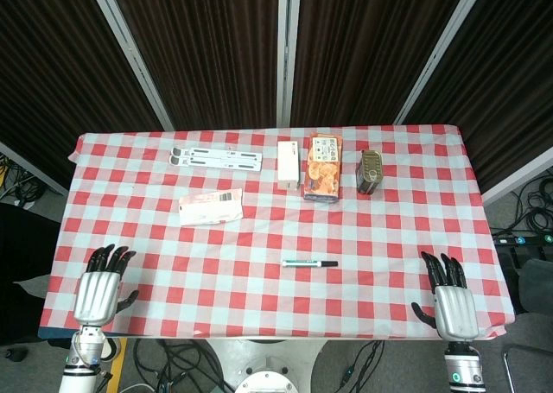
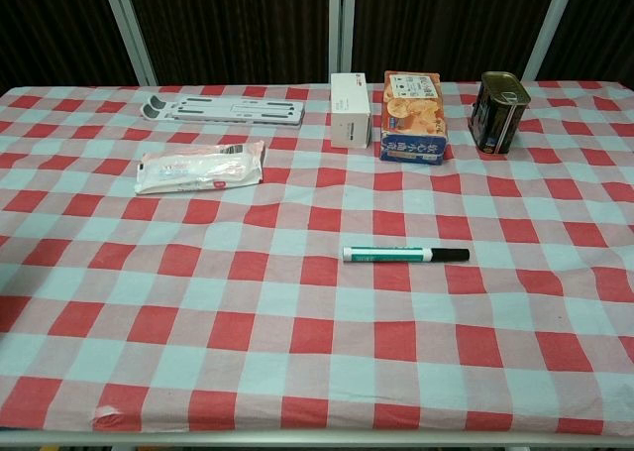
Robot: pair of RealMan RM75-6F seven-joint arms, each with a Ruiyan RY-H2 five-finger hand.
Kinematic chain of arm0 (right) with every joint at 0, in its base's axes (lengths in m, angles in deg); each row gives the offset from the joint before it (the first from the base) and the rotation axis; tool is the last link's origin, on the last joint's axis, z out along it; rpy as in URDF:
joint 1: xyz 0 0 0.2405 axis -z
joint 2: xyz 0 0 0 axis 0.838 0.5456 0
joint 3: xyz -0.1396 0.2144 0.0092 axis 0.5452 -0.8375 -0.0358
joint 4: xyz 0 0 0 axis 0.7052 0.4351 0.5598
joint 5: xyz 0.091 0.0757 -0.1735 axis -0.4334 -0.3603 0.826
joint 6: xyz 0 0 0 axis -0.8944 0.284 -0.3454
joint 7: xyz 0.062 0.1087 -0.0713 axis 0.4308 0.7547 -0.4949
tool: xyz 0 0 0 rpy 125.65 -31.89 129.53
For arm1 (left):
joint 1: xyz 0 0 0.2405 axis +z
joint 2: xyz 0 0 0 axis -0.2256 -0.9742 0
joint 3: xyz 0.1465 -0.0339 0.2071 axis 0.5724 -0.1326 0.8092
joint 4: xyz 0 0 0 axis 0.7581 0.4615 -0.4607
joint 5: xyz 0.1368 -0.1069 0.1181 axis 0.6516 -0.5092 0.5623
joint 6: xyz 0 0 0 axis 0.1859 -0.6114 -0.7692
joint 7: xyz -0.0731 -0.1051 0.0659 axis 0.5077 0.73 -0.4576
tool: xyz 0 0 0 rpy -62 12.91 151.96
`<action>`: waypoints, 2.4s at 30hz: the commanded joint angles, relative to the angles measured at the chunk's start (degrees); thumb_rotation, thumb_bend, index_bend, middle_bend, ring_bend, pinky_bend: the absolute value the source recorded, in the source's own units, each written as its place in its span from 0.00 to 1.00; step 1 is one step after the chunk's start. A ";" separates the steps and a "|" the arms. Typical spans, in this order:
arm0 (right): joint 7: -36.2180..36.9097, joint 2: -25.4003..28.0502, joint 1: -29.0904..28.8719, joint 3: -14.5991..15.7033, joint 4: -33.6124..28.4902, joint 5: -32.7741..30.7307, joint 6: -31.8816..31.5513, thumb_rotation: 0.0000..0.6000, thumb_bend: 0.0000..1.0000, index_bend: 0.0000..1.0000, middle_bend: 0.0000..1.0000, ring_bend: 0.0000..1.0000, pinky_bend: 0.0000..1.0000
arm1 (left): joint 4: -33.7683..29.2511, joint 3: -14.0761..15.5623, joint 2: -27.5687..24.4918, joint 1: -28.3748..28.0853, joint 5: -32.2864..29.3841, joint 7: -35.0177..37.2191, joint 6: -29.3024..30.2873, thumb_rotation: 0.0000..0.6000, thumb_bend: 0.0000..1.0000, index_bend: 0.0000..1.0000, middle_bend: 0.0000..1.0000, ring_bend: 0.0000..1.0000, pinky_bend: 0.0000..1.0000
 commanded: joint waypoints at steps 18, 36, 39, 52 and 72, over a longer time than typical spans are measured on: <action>-0.90 0.94 -1.24 -0.62 -1.60 -0.40 0.69 1.00 0.06 0.04 0.12 0.00 0.00 | -5.96 -2.09 -1.43 -3.85 -1.52 -2.66 -4.25 1.00 0.14 0.24 0.22 0.12 0.20; -1.37 1.19 -1.50 -1.16 -1.44 -2.34 1.32 1.00 0.06 0.04 0.11 0.00 0.00 | -4.37 -17.74 4.44 -27.64 -11.60 -8.44 -25.12 1.00 0.14 0.26 0.23 0.17 0.24; -1.30 1.03 -1.74 -1.23 -1.20 -2.54 1.67 1.00 0.06 0.04 0.10 0.00 0.00 | -1.49 -18.75 7.59 -31.81 -14.50 -9.21 -28.55 1.00 0.14 0.27 0.24 0.24 0.33; 0.98 1.05 -2.41 -1.58 0.38 -3.71 2.97 1.00 0.06 0.05 0.09 0.00 0.00 | 4.92 -20.05 18.85 -43.96 -29.17 -13.37 -34.06 1.00 0.17 0.36 0.44 0.88 0.83; 2.36 3.00 -2.32 -2.89 0.03 -4.83 1.58 1.00 0.06 0.05 0.10 0.00 0.00 | 10.83 -21.96 32.62 -57.12 -49.16 -29.34 -28.34 1.00 0.21 0.44 0.48 0.93 0.87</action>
